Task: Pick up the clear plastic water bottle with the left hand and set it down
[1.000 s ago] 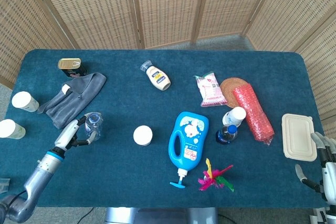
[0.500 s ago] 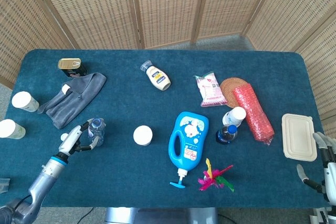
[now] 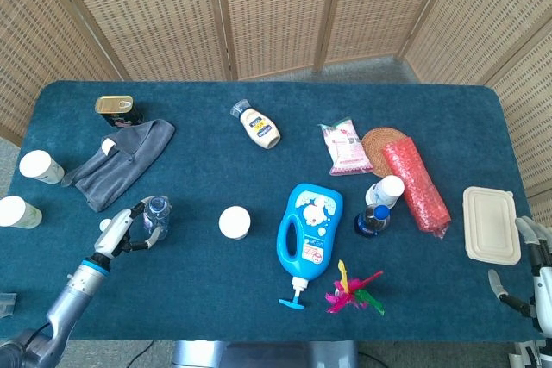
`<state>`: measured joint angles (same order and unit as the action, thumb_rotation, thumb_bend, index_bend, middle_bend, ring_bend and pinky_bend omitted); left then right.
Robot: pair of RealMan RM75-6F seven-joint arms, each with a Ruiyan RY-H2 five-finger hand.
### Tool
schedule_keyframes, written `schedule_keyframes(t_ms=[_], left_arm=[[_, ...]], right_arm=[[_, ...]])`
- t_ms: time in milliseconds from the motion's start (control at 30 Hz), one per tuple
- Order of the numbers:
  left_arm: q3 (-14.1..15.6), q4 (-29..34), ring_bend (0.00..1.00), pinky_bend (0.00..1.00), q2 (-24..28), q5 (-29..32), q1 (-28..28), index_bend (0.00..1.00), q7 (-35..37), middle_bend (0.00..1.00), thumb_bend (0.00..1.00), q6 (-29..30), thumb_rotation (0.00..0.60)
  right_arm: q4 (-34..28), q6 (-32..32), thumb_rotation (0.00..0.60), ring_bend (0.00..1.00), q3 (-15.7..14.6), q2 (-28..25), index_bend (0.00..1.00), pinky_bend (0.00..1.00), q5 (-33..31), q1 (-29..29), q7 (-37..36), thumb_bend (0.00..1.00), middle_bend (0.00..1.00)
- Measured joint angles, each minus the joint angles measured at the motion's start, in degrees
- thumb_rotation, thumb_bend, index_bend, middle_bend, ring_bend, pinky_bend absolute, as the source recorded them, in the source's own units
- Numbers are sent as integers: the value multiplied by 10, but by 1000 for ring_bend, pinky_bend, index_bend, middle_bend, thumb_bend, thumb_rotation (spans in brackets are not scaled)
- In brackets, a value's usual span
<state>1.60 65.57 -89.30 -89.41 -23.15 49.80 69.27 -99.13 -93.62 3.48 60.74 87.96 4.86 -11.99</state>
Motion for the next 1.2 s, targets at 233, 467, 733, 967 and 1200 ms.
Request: schedule_keyframes(t_ms=[233, 467, 733, 967, 1200], left_arm=[[7, -8, 281, 342, -3, -5, 5, 186, -3, 294, 528, 4, 596], [8, -11, 271, 335, -3, -8, 8, 176, -7, 280, 522, 11, 565], [11, -15, 259, 333, -4, -10, 14, 160, -13, 271, 514, 19, 543], [8, -25, 253, 329, -11, -9, 20, 154, -11, 267, 507, 31, 535], [-2, -40, 253, 330, -28, -6, 26, 164, 11, 267, 506, 51, 535]], right_arm=[[-1, -5, 600, 0, 0, -2, 0, 0, 2, 2, -2, 378, 45], [-1, -8, 600, 0, 0, -2, 0, 0, 4, 3, -3, 380, 45], [-3, -9, 600, 0, 0, -3, 0, 0, 6, 2, -3, 385, 47], [-3, -8, 600, 0, 1, -3, 0, 0, 6, 1, -5, 386, 47], [-3, -7, 600, 0, 1, -3, 0, 0, 5, 1, -4, 386, 48]])
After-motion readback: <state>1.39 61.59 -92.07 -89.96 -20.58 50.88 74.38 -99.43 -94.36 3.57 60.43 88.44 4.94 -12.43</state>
